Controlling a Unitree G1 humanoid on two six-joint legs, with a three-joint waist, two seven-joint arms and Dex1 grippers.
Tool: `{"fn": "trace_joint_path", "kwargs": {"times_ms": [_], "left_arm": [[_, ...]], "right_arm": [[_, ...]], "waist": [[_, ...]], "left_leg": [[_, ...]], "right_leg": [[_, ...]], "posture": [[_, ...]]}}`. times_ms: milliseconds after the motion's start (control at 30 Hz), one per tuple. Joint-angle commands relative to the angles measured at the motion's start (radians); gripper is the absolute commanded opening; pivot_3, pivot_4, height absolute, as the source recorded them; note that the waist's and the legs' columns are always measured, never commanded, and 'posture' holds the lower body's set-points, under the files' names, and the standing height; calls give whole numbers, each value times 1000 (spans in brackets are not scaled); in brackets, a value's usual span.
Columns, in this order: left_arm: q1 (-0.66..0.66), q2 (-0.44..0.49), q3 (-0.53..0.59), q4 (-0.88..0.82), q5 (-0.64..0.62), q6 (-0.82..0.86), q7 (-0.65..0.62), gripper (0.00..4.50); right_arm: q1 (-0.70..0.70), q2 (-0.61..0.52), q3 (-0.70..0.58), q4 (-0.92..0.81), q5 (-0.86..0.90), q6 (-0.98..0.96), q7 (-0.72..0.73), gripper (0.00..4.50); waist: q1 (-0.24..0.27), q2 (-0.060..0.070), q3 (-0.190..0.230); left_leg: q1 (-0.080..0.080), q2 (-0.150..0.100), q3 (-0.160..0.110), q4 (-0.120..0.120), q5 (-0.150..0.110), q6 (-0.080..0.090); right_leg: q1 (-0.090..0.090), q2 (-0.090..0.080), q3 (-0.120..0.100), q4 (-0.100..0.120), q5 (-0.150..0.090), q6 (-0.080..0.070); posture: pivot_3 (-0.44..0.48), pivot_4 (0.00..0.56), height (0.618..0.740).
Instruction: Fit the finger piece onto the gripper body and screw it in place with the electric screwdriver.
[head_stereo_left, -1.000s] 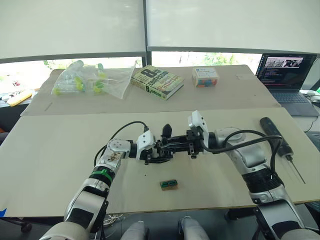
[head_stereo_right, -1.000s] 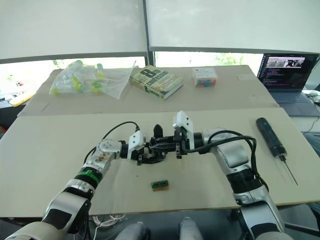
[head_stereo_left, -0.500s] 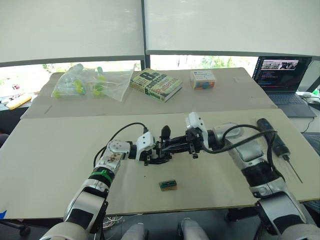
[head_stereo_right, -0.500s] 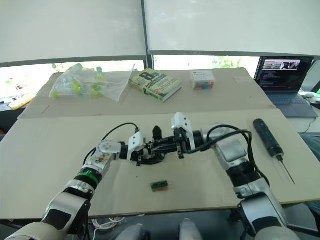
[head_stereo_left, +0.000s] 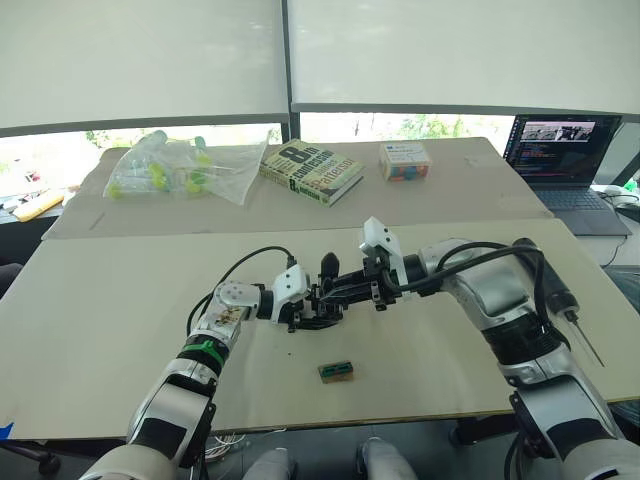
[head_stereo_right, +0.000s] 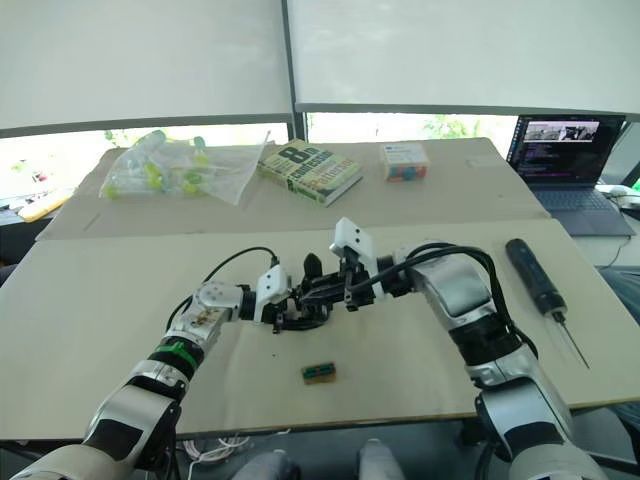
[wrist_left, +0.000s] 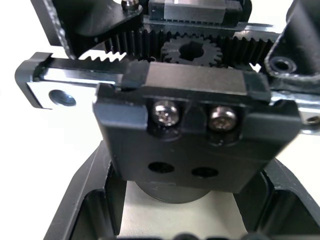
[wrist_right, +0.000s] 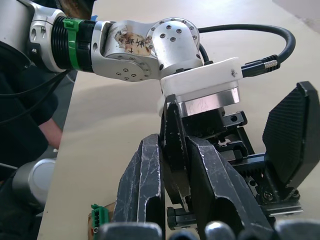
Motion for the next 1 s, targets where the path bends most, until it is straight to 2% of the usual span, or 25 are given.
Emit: {"fn": "trace_joint_path", "kwargs": {"times_ms": [33,700,867,933,1000], "left_arm": [[-26,4,24,-29,-19,-14,-9,2321],[-31,-2,19,-20,-16,-21,-15,2321],[-29,-1,21,-18,-17,-23,-14,2321],[-28,-1,21,-17,-17,-23,-14,2321],[-27,-3,21,-17,-17,-23,-14,2321]], "right_arm": [[92,-58,107,62,-130,58,-54,300],[53,-67,116,-5,-118,61,-67,300],[29,-33,50,-41,-83,7,-96,300],[6,-26,5,-62,-40,49,-105,1322],[-7,-31,-17,-85,-31,52,-108,1962]], "waist": [[0,0,0],[0,0,0],[0,0,0],[0,0,0],[0,-1,4]], "left_leg": [[0,0,0,0,0,0],[0,0,0,-1,0,0],[0,0,0,-1,0,0],[-1,0,0,-1,0,0],[-3,0,0,-1,0,0]], "right_leg": [[0,0,0,0,0,0],[0,0,0,-1,0,1],[0,0,0,-1,-1,2],[-1,0,0,-1,-1,2],[-3,0,0,-1,0,0]], "posture": [[0,150,740],[0,150,740],[0,150,740],[0,150,740],[0,150,740]]}}
